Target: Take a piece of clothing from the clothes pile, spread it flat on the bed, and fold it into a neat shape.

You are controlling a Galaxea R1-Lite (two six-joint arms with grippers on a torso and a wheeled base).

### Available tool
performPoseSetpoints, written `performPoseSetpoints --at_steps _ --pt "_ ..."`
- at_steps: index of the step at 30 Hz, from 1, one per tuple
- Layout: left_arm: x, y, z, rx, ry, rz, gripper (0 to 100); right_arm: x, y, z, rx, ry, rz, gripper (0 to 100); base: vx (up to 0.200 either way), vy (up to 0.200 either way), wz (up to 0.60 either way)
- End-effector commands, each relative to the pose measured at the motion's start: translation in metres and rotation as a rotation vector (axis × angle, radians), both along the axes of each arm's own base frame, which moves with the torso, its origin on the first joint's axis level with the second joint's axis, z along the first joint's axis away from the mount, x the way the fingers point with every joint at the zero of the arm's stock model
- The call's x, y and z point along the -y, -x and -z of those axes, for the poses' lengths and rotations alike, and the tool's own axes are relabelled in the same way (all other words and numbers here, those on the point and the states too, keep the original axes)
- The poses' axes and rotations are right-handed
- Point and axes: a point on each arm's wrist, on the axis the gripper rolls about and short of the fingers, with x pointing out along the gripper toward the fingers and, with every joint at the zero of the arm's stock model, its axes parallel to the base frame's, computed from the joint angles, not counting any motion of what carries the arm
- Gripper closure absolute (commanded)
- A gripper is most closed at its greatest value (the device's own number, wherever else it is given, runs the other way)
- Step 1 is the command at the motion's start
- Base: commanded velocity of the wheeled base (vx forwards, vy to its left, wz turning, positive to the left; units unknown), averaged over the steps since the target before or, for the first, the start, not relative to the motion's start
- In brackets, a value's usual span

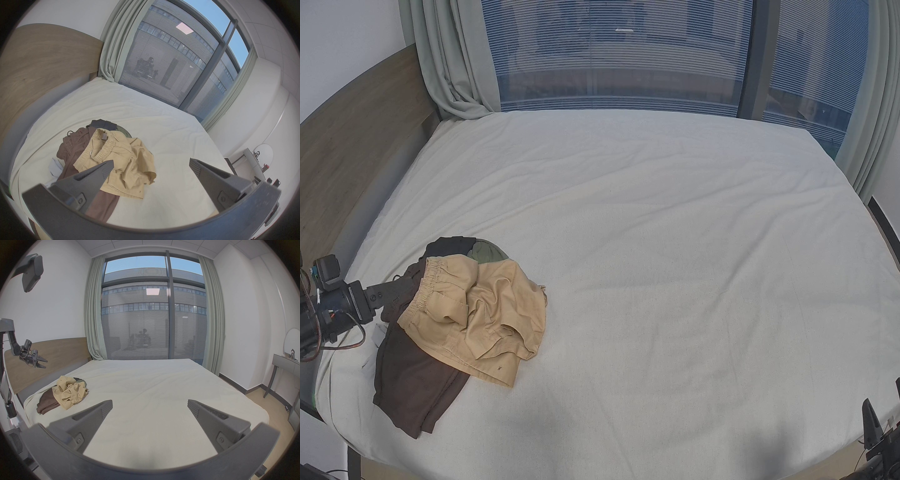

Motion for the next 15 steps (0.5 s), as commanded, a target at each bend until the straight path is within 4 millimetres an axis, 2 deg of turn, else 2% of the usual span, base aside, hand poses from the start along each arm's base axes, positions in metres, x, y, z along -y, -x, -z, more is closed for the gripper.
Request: performPoseSetpoints --at_steps 1,15 --pt "-0.019 -0.027 0.013 -0.046 -0.004 -0.004 0 0.0 -0.001 0.005 -0.007 0.0 0.0 0 0.0 0.0 0.0" --pt "-0.039 -0.067 0.024 -0.056 0.004 0.045 0 0.0 -0.001 0.005 -0.007 0.0 0.0 0 0.0 0.0 0.0"
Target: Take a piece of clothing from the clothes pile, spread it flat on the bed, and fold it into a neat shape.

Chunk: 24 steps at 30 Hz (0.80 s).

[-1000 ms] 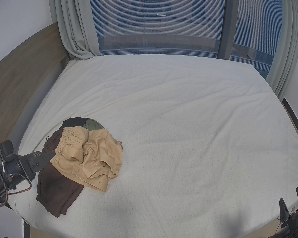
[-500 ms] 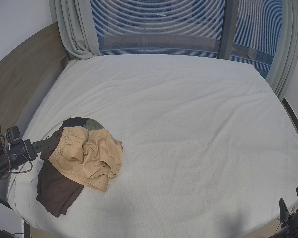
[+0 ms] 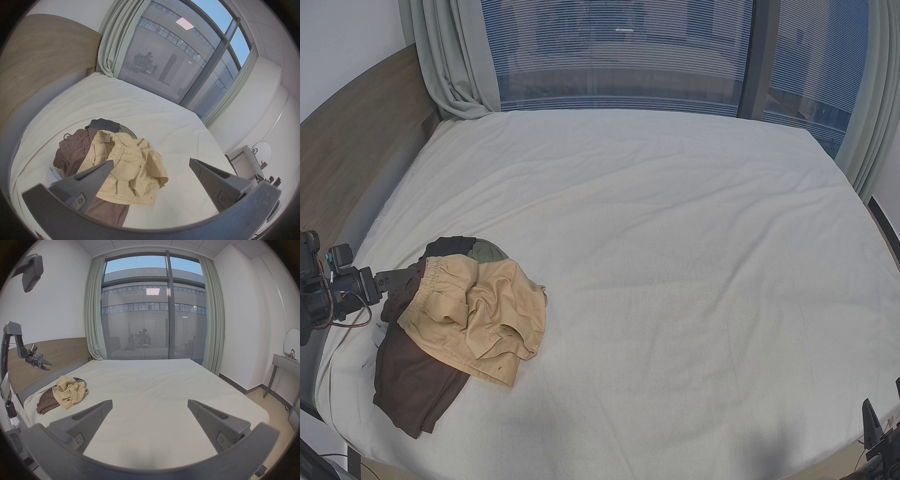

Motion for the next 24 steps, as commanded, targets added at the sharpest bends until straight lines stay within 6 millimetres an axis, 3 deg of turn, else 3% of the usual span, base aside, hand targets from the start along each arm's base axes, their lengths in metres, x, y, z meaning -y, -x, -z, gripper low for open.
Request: performPoseSetpoints --at_steps 1,24 --pt "-0.009 -0.017 0.01 -0.023 0.008 0.004 0 0.0 -0.001 0.005 -0.008 0.0 0.0 0 0.0 0.0 0.0" --pt "-0.037 -0.087 0.049 -0.029 -0.02 0.082 0 0.0 -0.001 0.005 -0.006 0.001 0.0 0 0.0 0.0 0.0"
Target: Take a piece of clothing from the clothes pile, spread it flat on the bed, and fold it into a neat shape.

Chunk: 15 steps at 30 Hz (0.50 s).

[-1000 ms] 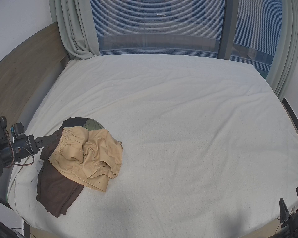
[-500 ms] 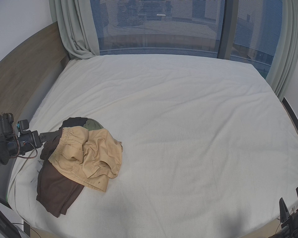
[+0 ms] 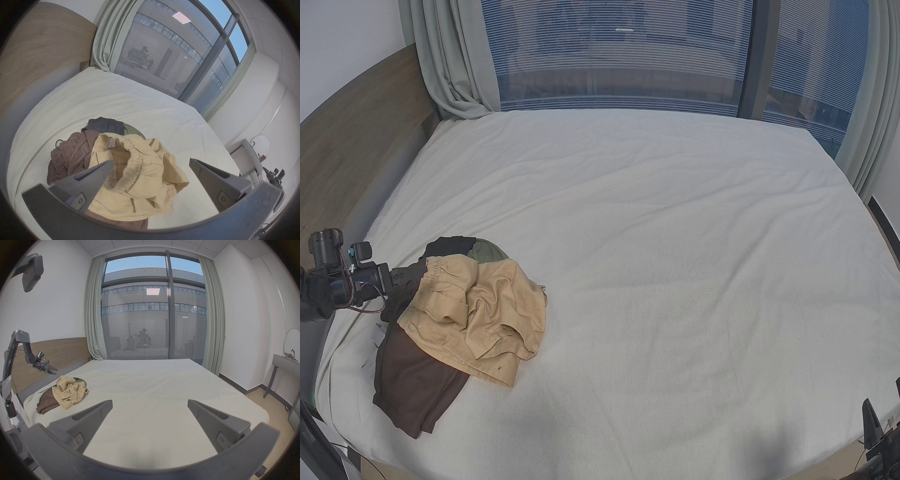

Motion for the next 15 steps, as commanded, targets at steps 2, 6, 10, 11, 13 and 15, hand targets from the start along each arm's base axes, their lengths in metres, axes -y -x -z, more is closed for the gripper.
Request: performPoseSetpoints --at_steps 2,6,10,11,13,15 --pt "-0.005 -0.02 0.014 -0.016 0.008 0.011 0 0.0 -0.001 0.005 -0.007 0.0 0.0 0 0.0 0.0 0.0" --pt "-0.008 -0.029 0.021 -0.021 0.011 0.019 0 0.0 -0.001 0.005 -0.007 0.0 0.0 0 0.0 0.0 0.0" --pt "-0.005 -0.031 0.027 -0.03 0.031 0.051 0 0.0 -0.001 0.005 -0.007 0.0 0.0 0 0.0 0.0 0.0" --pt "-0.004 -0.032 0.027 -0.031 0.033 0.057 0 0.0 -0.001 0.005 -0.007 0.0 0.0 0 0.0 0.0 0.0" --pt "-0.003 -0.034 0.03 -0.033 0.039 0.07 0 0.0 -0.001 0.005 -0.007 0.0 0.0 0 0.0 0.0 0.0" --pt "0.0 -0.037 0.03 -0.029 0.041 0.087 0 0.0 -0.001 0.005 -0.007 0.0 0.0 0 0.0 0.0 0.0"
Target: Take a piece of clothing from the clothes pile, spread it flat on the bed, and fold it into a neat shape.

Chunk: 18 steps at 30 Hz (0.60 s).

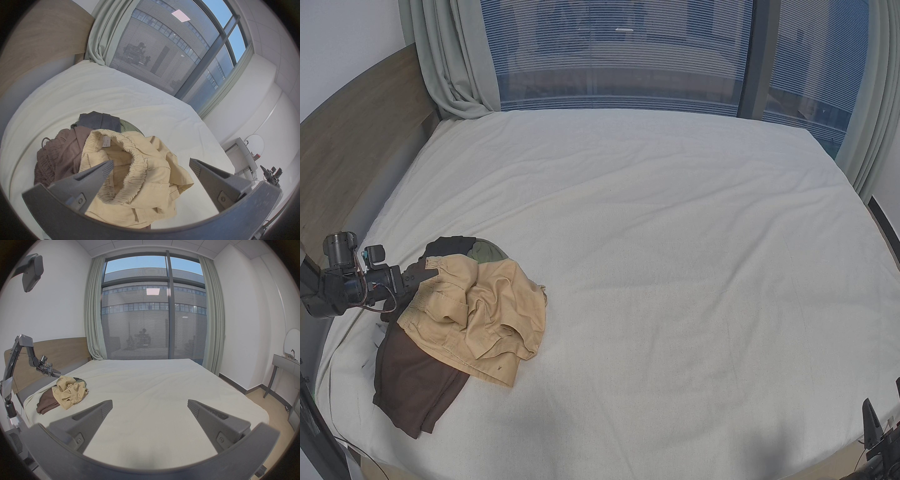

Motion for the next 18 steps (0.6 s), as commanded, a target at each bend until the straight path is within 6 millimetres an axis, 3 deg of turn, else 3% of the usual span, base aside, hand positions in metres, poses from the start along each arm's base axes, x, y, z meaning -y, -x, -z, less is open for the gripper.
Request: performPoseSetpoints --at_steps 1,18 --pt "0.005 -0.006 0.007 -0.012 0.008 0.023 0 0.0 -0.001 0.005 -0.007 0.0 0.0 0 0.0 0.0 0.0" --pt "0.035 -0.015 0.018 -0.031 0.022 0.123 0 0.0 -0.001 0.005 -0.007 0.0 0.0 0 0.0 0.0 0.0"
